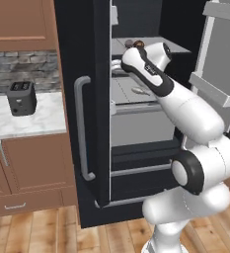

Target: Gather the eggplant and potato from the fridge and place them on a tray on the dining counter. Then gather the fish and steak from the fridge and place them on the other tray.

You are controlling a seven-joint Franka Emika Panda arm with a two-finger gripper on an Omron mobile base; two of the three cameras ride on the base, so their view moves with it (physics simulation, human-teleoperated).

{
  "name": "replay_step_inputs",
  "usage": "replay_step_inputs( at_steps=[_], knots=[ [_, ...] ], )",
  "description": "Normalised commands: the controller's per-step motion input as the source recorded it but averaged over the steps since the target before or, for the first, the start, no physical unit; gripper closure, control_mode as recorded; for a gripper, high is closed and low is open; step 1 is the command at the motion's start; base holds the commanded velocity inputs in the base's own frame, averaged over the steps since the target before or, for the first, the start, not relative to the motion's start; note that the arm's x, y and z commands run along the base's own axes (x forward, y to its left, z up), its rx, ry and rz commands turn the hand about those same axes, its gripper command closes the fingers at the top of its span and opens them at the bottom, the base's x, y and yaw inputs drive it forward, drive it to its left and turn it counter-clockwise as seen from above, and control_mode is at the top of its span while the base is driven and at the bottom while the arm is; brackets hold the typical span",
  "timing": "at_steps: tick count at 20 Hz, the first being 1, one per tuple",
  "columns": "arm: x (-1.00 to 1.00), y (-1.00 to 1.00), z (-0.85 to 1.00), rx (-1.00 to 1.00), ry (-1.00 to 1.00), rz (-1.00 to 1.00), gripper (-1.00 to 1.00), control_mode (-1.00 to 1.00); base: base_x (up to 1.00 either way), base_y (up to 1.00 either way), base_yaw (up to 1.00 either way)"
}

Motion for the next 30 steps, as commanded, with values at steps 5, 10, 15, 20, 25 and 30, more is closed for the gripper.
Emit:
replay_step_inputs(
  at_steps=[5,10,15,20,25,30],
  knots=[
    [-0.22,1.00,-0.02,-0.07,-0.16,0.22,-1.00,-1.00,0.00,0.00,0.00],
    [-0.61,1.00,0.00,-0.09,-0.20,0.16,-1.00,-1.00,0.00,0.00,0.00],
    [-0.23,0.84,0.04,-0.06,-0.20,0.03,-1.00,-1.00,0.00,0.00,0.00],
    [-0.23,-0.57,0.58,0.00,-0.03,-0.13,-1.00,-1.00,0.00,0.00,0.00],
    [-0.32,-1.00,0.54,0.01,0.22,-0.25,-1.00,-1.00,0.00,0.00,0.00],
    [-0.60,-1.00,0.18,0.00,0.33,-0.32,-1.00,-1.00,0.00,0.00,0.00]
  ],
)
